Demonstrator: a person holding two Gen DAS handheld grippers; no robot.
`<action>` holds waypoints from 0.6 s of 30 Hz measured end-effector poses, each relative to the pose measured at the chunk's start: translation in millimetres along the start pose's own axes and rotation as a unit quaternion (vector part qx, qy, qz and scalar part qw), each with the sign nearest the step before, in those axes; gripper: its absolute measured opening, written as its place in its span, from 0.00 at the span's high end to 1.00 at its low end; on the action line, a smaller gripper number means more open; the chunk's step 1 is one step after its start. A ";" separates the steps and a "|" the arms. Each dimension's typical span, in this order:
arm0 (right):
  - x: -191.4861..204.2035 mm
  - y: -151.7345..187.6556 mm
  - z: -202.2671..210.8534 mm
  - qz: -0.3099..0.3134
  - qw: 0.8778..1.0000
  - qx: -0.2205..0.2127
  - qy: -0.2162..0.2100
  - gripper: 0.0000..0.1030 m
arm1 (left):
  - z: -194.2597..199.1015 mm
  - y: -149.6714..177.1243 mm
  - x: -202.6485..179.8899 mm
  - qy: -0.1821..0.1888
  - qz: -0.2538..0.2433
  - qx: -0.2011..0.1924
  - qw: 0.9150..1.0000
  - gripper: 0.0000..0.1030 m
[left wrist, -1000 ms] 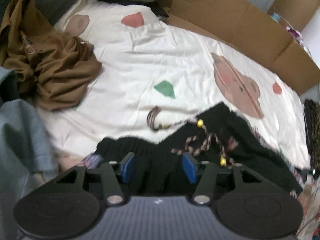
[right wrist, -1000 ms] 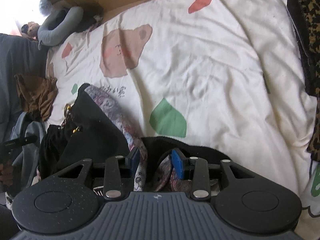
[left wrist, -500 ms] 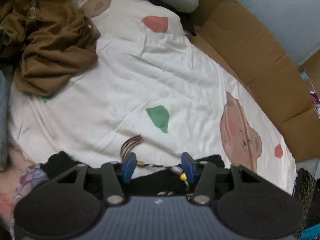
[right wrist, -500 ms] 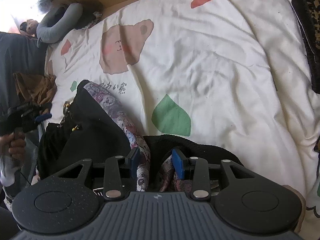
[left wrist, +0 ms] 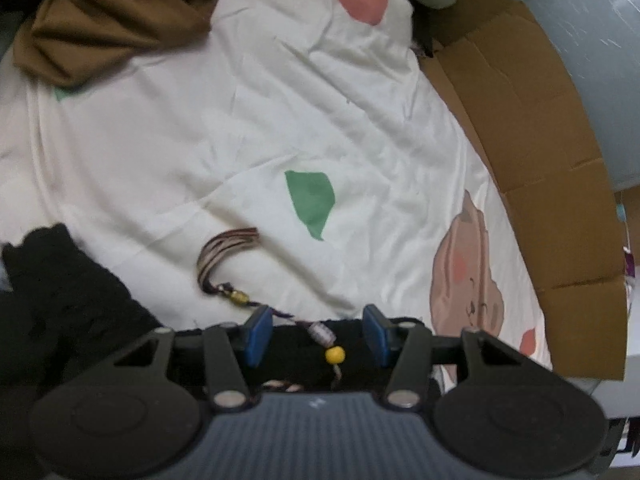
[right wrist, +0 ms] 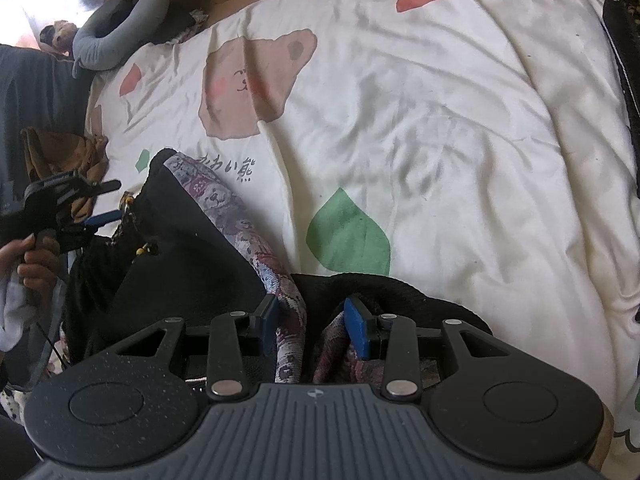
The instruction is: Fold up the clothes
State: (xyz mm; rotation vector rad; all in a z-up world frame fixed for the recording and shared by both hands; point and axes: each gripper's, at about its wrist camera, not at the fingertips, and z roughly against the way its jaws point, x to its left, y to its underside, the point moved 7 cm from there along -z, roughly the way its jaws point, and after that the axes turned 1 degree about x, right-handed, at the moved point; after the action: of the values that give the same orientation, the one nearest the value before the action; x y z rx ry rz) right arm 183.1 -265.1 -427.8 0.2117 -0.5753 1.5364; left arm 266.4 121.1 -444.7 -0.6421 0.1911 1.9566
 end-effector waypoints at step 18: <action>17.3 -10.1 -8.6 -0.011 1.000 -0.019 -0.018 0.56 | -25.2 -4.0 13.1 -0.059 0.014 -0.009 0.998 0.88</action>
State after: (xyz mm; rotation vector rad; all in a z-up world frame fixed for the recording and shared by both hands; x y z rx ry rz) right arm 193.7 -246.3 -424.7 0.2166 -0.6288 1.5025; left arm 274.4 123.2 -472.2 -0.5356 0.1107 2.0189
